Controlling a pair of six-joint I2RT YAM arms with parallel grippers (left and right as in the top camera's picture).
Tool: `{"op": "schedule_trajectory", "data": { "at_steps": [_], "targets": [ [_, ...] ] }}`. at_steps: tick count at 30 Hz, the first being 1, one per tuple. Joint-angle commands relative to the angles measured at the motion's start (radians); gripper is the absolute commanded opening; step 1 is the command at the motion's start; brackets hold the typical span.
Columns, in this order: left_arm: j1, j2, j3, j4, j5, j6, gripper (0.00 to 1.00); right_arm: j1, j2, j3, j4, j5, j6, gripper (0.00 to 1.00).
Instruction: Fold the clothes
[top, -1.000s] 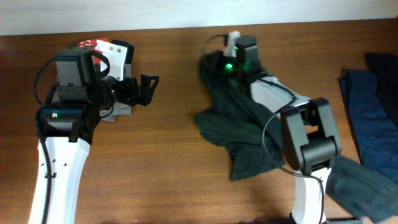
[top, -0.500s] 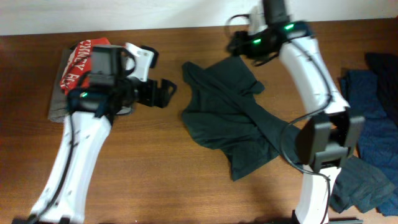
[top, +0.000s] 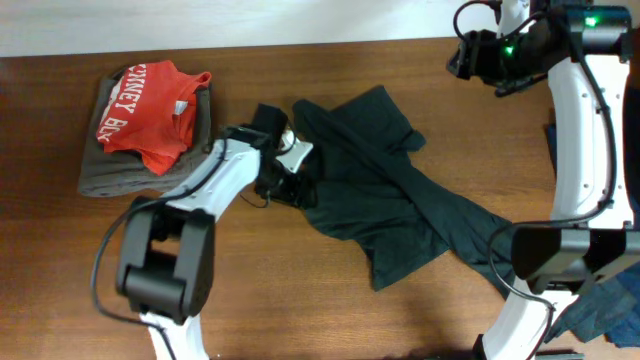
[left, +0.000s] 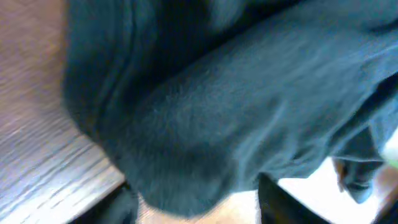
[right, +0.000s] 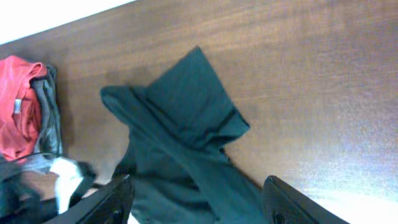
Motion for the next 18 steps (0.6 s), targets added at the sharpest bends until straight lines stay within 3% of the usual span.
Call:
{"op": "schedule_trajectory", "data": {
  "at_steps": [1,3,5,10,14,18],
  "targets": [
    [-0.003,0.032,0.010,0.011,-0.011,0.013,0.30,0.002,-0.043,0.020,-0.040,0.002,-0.013,0.73],
    [-0.003,0.032,0.010,0.019,-0.051,0.012,0.02,0.003,-0.043,0.020,-0.058,0.013,-0.014,0.73],
    [-0.001,0.030,0.016,-0.013,-0.150,-0.042,0.00,0.003,-0.042,0.019,-0.060,0.050,-0.013,0.75],
    [0.091,-0.042,0.032,-0.257,-0.444,-0.198,0.01,0.003,-0.036,0.015,-0.092,0.135,-0.013,0.80],
    [0.223,-0.140,0.032,-0.328,-0.478,-0.233,0.01,0.003,-0.035,-0.040,-0.104,0.159,-0.013,0.81],
    [0.349,-0.232,0.032,-0.340,-0.467,-0.231,0.00,0.004,-0.035,-0.206,-0.096,0.157,-0.013,0.81]
  ]
}}
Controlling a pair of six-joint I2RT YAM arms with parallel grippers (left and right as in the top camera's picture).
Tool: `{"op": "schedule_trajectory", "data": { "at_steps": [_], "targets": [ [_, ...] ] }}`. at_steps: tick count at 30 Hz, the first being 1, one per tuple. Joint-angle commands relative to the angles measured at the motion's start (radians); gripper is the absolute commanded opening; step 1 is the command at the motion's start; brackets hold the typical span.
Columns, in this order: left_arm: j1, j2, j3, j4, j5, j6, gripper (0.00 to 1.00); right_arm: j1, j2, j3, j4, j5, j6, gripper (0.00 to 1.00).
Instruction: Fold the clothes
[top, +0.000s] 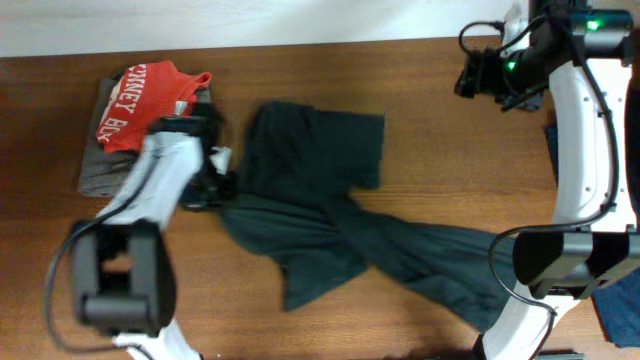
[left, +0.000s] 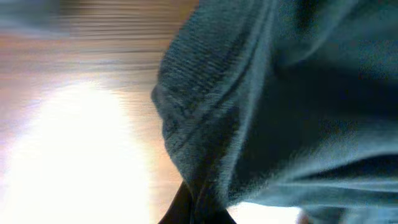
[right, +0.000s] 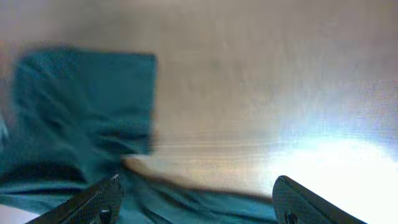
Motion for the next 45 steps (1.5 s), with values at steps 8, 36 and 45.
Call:
{"op": "schedule_trajectory", "data": {
  "at_steps": [8,36,45],
  "targets": [
    [0.079,-0.103,0.015,-0.008,-0.014,-0.028,0.05,0.115,-0.013,-0.425,0.214,-0.216,-0.142,0.80],
    [0.079,-0.103,0.015,-0.008,0.019,-0.028,0.40,0.511,-0.002,-0.957,1.059,-0.028,0.485,0.04],
    [0.079,-0.103,0.015,0.018,0.045,-0.028,0.41,0.290,-0.058,-0.417,1.103,-0.028,0.095,0.04]
  ]
}}
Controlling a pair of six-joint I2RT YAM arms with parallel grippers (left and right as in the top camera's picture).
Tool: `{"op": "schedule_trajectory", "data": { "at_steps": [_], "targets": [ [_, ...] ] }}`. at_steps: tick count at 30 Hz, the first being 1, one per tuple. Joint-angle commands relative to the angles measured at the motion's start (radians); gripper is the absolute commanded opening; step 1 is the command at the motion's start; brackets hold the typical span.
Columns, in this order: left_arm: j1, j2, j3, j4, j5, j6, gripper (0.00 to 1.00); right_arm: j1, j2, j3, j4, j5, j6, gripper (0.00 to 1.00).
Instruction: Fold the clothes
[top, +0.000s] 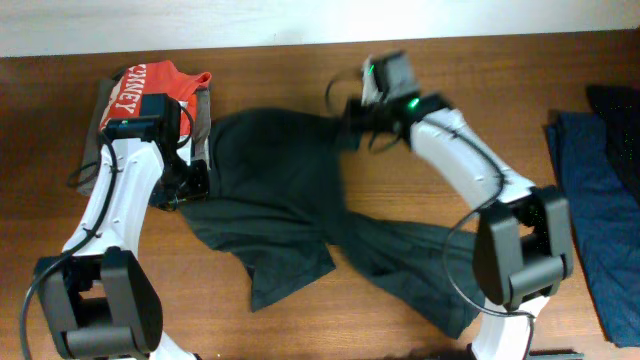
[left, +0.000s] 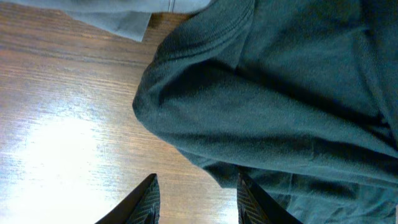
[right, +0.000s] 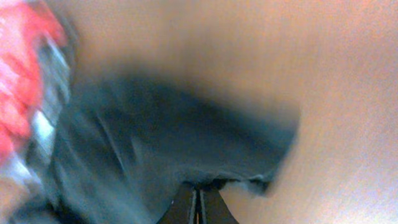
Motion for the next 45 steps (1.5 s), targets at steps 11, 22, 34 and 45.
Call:
{"op": "schedule_trajectory", "data": {
  "at_steps": [11,22,34,45],
  "targets": [
    [-0.001,-0.013,0.011,0.043,0.050,-0.002,0.46,-0.249,-0.034,0.246,-0.067,0.025,-0.121,0.99],
    [-0.001,-0.013,0.011,0.060,0.094,-0.002,0.52,-0.290,-0.022,0.199,-0.835,0.021,-0.176,0.76],
    [-0.001,-0.013,0.011,0.085,0.098,-0.002,0.56,-0.083,-0.022,-0.255,-0.738,0.163,-0.031,0.43],
    [-0.001,-0.013,0.011,0.111,0.179,-0.002,0.56,-0.198,-0.082,0.071,-0.862,0.534,-0.069,0.04]
  ]
}}
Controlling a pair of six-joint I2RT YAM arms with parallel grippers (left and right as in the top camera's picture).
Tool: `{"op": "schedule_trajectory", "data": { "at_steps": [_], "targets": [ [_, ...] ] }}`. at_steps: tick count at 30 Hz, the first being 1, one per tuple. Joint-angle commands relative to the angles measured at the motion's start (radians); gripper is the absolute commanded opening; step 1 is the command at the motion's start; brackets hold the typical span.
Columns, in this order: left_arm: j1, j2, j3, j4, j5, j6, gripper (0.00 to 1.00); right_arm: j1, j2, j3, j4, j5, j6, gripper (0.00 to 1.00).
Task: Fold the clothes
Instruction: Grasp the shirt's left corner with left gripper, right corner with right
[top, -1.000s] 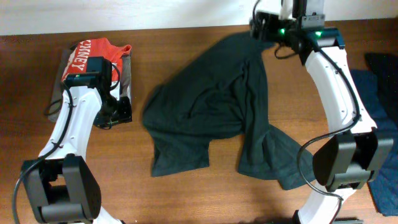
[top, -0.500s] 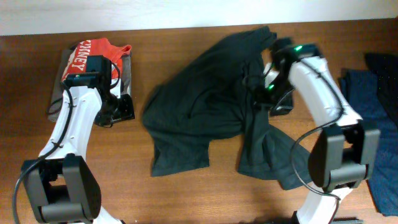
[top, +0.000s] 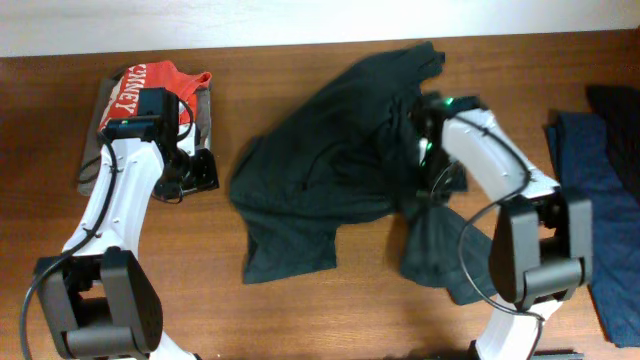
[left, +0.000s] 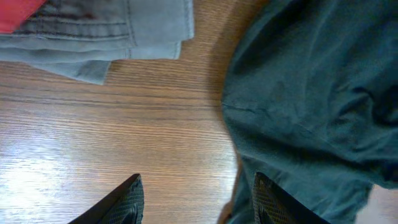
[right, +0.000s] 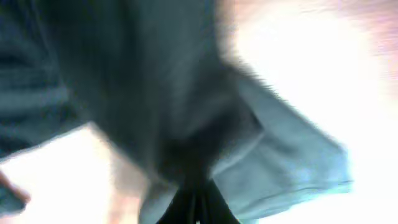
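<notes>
A dark green garment (top: 320, 180) lies crumpled across the middle of the table, with one part thrown up toward the back edge. My right gripper (top: 432, 160) is shut on a bunch of its cloth at the right side. The right wrist view is blurred, but the right gripper (right: 196, 199) shows its jaws pinched together on dark cloth (right: 155, 74). My left gripper (top: 195, 172) stands open just left of the garment. In the left wrist view the left gripper (left: 199, 202) has bare wood between its fingers, and its right finger (left: 273, 199) is over the garment's edge (left: 311, 93).
A folded grey garment (top: 100, 165) with a red printed shirt (top: 145, 100) on top sits at the back left; its grey corner (left: 124, 31) shows in the left wrist view. Blue and dark clothes (top: 590, 200) lie at the right edge. The wooden table (top: 300, 320) ends at a white wall behind.
My right gripper, still shut on the garment, has moved from its upper middle edge to the right. The garment has shifted right, away from the folded stack. My left gripper stays open.
First my left gripper was on the garment's left part mid-table, with the right arm open at the far back right. The left then held the cloth nearer the stack. Later the left was open and the right shut on the garment, which now lies further right.
</notes>
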Motion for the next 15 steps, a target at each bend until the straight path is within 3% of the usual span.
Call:
{"op": "schedule_trajectory", "data": {
  "at_steps": [1,4,6,9,11,15],
  "targets": [
    [-0.001,-0.013,0.011,0.011,0.072,0.002,0.56,-0.095,-0.053,0.223,-0.034,0.302,0.001,0.04],
    [-0.001,-0.013,0.011,0.016,0.111,0.032,0.57,-0.205,-0.053,0.372,0.027,0.571,0.001,0.05],
    [-0.001,-0.013,0.011,0.016,0.128,0.032,0.61,-0.259,-0.053,0.399,0.109,0.607,0.000,0.09],
    [-0.001,-0.013,0.011,0.015,0.148,0.033,0.61,-0.336,-0.052,0.402,0.172,0.488,0.000,0.70],
    [-0.001,-0.013,0.011,0.012,0.172,0.042,0.62,-0.376,-0.051,0.402,0.132,0.291,0.000,0.80],
    [-0.005,-0.013,0.005,-0.001,0.190,0.066,0.64,-0.409,-0.049,0.376,0.015,-0.013,0.000,0.84]
  ]
}}
